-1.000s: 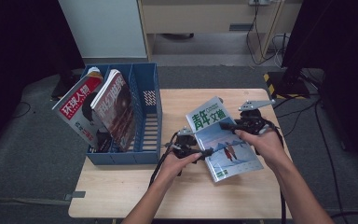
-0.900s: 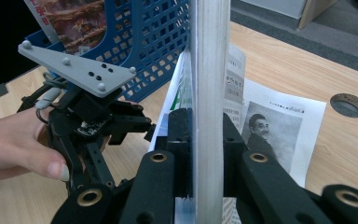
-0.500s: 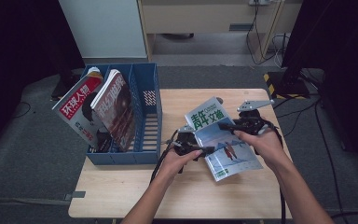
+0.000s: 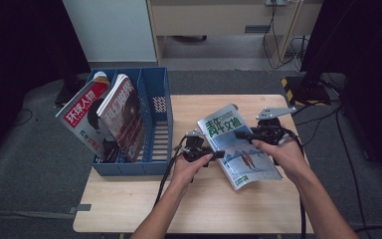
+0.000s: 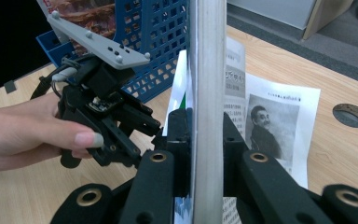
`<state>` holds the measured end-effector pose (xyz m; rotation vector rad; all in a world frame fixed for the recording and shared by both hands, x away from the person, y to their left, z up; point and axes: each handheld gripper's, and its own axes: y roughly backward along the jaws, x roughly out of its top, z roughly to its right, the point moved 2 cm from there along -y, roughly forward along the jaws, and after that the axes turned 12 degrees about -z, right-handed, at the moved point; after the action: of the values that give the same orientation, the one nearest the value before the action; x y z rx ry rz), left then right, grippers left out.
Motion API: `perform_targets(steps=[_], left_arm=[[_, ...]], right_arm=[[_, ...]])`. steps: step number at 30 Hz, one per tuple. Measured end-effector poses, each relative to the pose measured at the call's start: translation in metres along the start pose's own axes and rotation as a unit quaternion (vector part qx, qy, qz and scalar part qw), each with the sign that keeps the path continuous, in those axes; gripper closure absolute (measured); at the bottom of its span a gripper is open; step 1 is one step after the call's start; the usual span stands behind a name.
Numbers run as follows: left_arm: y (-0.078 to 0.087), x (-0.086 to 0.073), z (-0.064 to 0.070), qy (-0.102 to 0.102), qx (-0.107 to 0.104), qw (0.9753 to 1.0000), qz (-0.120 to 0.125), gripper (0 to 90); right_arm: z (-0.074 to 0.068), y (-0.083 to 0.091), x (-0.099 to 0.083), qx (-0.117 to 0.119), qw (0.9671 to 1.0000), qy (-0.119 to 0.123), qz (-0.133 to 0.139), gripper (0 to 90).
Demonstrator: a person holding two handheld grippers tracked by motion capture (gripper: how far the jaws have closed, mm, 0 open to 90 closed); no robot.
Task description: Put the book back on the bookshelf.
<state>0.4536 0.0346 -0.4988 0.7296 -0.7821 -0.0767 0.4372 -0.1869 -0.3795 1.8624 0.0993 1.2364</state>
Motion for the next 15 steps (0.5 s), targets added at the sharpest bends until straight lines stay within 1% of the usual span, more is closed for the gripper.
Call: perform_targets(steps=[1, 3, 4, 7, 9, 11, 12, 15], left_arm=[[0.0, 0.0, 0.0, 0.001, 0.002, 1.0, 0.001, 53.5], [0.001, 0.001, 0.002, 0.0, 0.01, 0.9999, 0.003, 55.2], [0.002, 0.002, 0.002, -0.001, 0.011, 0.9999, 0.003, 55.8], [0.004, 0.004, 0.006, -0.007, 0.022, 0.9997, 0.006, 57.3], [0.005, 0.006, 0.009, -0.015, 0.03, 0.9994, 0.005, 57.8], [0.007, 0.008, 0.013, -0.03, 0.041, 0.9987, 0.005, 58.1], [0.008, 0.01, 0.015, -0.043, 0.048, 0.998, 0.002, 58.4], [0.012, 0.013, 0.019, -0.066, 0.061, 0.996, -0.001, 59.2]], right_arm=[[0.001, 0.0, -0.002, -0.001, 1.0, -0.001, 0.0, 80.1], [0.004, 0.0, -0.005, -0.003, 1.0, 0.001, -0.001, 80.1], [0.005, 0.0, -0.006, -0.005, 1.0, -0.002, 0.0, 80.1], [0.008, 0.001, -0.01, -0.011, 0.9999, -0.001, 0.002, 80.0], [0.01, 0.002, -0.012, -0.017, 0.9999, -0.001, 0.0, 79.9], [0.013, 0.004, -0.013, -0.021, 0.9998, -0.002, -0.003, 79.8], [0.015, 0.005, -0.014, -0.025, 0.9997, -0.003, -0.004, 79.8], [0.019, 0.008, -0.018, -0.03, 0.9995, -0.006, -0.006, 79.7]])
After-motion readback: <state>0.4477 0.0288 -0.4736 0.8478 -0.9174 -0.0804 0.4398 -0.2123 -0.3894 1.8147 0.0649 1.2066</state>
